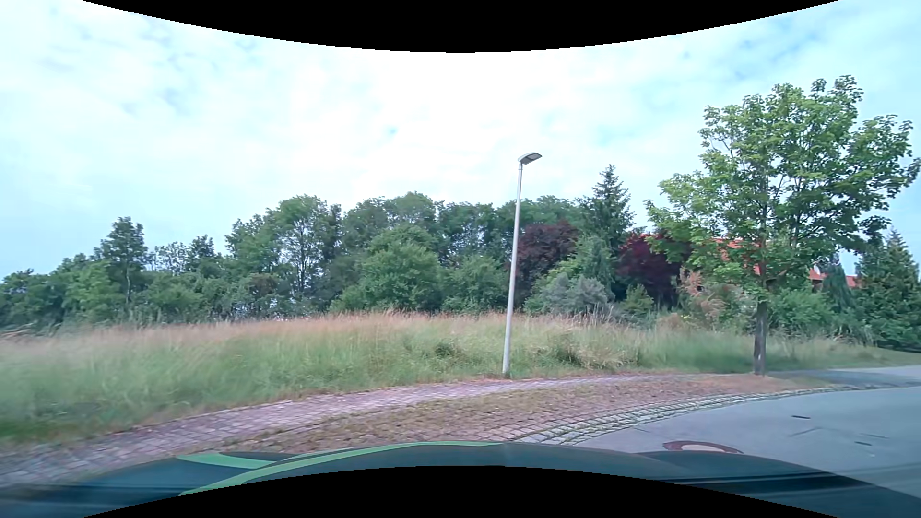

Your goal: Follow the waypoints while adhering to traffic rules and regulations

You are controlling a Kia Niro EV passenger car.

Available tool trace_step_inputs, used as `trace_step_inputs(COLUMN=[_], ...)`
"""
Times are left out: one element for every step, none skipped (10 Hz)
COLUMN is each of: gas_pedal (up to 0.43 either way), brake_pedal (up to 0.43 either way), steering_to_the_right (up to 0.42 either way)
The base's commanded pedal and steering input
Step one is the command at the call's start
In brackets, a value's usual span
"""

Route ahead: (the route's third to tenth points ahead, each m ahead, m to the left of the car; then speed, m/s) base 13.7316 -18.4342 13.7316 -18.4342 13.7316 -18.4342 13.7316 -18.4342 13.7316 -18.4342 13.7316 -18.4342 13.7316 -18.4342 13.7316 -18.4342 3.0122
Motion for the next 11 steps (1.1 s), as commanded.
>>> trace_step_inputs(gas_pedal=[0.228,0.228,0.228,0.228,0.24,0.24,0.24,0.24,0.24,0.24,0.24], brake_pedal=[0.0,0.0,0.0,0.0,0.0,0.0,0.0,0.0,0.0,0.0,0.0], steering_to_the_right=[0.444,0.445,0.445,0.446,0.445,0.445,0.446,0.446,0.446,0.446,0.446])
